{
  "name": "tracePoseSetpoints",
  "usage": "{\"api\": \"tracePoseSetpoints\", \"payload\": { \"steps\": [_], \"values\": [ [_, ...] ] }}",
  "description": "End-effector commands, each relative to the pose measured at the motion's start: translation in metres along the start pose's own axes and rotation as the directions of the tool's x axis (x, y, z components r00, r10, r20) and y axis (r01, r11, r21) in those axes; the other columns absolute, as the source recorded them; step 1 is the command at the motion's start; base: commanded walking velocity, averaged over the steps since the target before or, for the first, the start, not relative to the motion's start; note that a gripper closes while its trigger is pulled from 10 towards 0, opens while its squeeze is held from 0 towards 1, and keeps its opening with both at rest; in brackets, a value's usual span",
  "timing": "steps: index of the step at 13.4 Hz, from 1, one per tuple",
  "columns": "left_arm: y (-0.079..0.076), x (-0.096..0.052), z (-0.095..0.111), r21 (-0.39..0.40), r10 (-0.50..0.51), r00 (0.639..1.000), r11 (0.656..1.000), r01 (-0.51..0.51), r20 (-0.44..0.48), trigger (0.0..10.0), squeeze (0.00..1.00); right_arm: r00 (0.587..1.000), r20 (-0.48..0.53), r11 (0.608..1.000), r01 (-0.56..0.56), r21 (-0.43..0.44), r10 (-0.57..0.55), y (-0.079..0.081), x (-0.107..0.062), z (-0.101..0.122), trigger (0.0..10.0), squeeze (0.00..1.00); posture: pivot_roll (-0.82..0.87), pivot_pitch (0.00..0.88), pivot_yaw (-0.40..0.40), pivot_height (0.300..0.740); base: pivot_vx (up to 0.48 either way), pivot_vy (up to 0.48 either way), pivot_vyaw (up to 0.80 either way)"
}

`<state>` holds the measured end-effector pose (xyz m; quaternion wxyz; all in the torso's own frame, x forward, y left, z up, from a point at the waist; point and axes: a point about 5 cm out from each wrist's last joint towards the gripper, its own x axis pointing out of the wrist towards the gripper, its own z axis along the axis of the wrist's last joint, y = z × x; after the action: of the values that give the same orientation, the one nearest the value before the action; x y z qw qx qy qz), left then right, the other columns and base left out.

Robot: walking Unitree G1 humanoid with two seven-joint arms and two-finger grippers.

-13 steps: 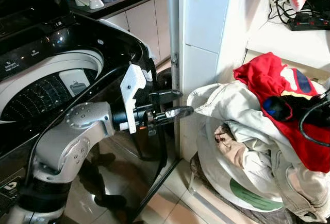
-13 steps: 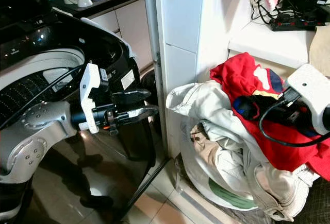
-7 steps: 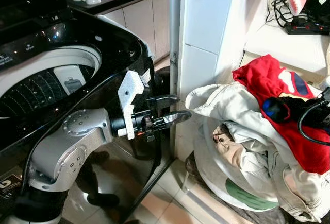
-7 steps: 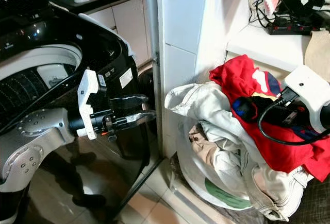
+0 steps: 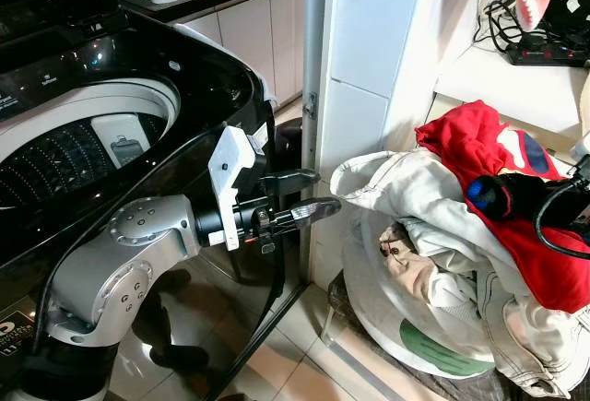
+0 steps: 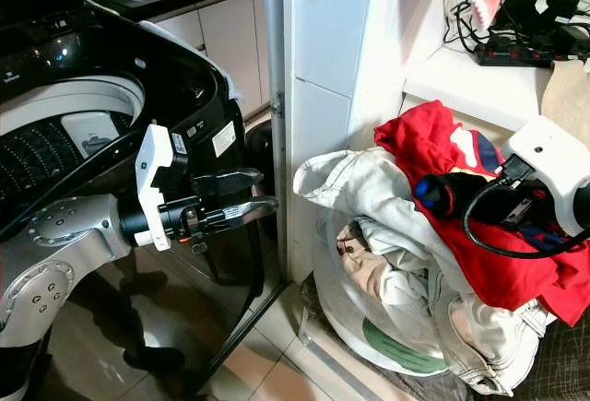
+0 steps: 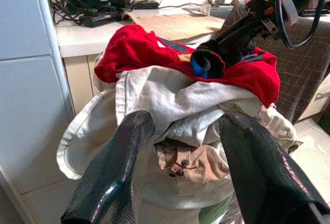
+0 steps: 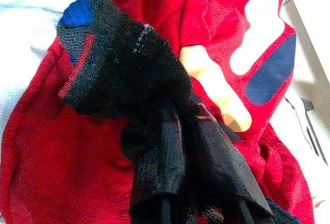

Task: Clothes washing

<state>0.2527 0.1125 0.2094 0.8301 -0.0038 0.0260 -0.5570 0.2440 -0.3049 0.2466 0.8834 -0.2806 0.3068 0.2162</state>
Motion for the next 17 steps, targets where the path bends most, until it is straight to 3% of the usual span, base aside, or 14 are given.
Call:
{"api": "tracePoseSetpoints", "payload": {
  "steps": [1,3,6,8,9,12,13,15,17],
  "values": [
    [-0.001,-0.003,0.003,0.004,0.002,1.0,1.0,-0.002,-0.004,10.0,0.0,1.0,0.002,1.0,0.02,-0.015,-0.02,-0.004,-0.007,0.004,0.0,0.0,-0.11,0.003,0.033,0.74,0.0,0.0,0.0],
    [-0.001,-0.002,0.004,0.007,0.001,1.0,1.0,-0.001,-0.002,10.0,0.0,0.998,0.056,0.999,0.036,0.008,-0.037,-0.007,-0.013,0.011,0.0,0.0,-0.11,0.0,0.037,0.74,0.0,0.0,0.0],
    [0.003,-0.001,0.009,0.027,0.027,0.999,0.999,-0.028,0.027,10.0,0.0,0.97,0.228,0.996,0.07,0.062,-0.082,-0.017,-0.028,0.035,0.0,0.0,-0.11,0.0,0.041,0.74,0.0,0.0,0.0],
    [0.005,0.003,0.02,0.045,0.046,0.996,0.998,-0.05,0.081,10.0,0.0,0.923,0.369,0.992,0.077,0.099,-0.109,-0.024,-0.04,0.053,0.0,0.0,-0.11,0.0,0.04,0.74,0.0,0.0,0.0],
    [0.006,0.007,0.028,0.059,0.068,0.991,0.995,-0.075,0.117,10.0,0.0,0.871,0.469,0.984,0.082,0.16,-0.149,-0.03,-0.046,0.067,0.0,0.0,-0.11,0.0,0.039,0.74,0.0,0.0,0.0],
    [0.006,0.014,0.04,0.065,0.093,0.98,0.992,-0.106,0.179,10.0,0.0,0.807,0.572,0.979,0.04,0.199,-0.149,-0.03,-0.051,0.084,0.0,0.0,-0.11,0.0,0.035,0.74,0.0,0.0,0.0],
    [0.014,0.032,0.063,-0.066,0.202,0.911,0.979,-0.191,0.36,10.0,1.0,0.631,0.768,0.956,-0.14,0.256,-0.113,-0.022,-0.045,0.121,0.0,0.0,-0.11,0.0,0.034,0.74,0.0,0.0,0.0],
    [0.012,0.04,0.067,-0.091,0.199,0.903,0.98,-0.178,0.382,10.0,1.0,0.572,0.815,0.943,-0.212,0.256,-0.092,-0.015,-0.039,0.135,0.0,0.0,-0.11,0.0,0.033,0.74,0.0,0.0,0.0],
    [0.011,0.051,0.064,-0.104,0.207,0.905,0.978,-0.181,0.371,10.0,1.0,0.502,0.864,0.923,-0.318,0.216,-0.029,0.003,-0.027,0.152,0.0,0.0,-0.11,0.0,0.027,0.74,0.0,0.0,0.0]
  ]
}}
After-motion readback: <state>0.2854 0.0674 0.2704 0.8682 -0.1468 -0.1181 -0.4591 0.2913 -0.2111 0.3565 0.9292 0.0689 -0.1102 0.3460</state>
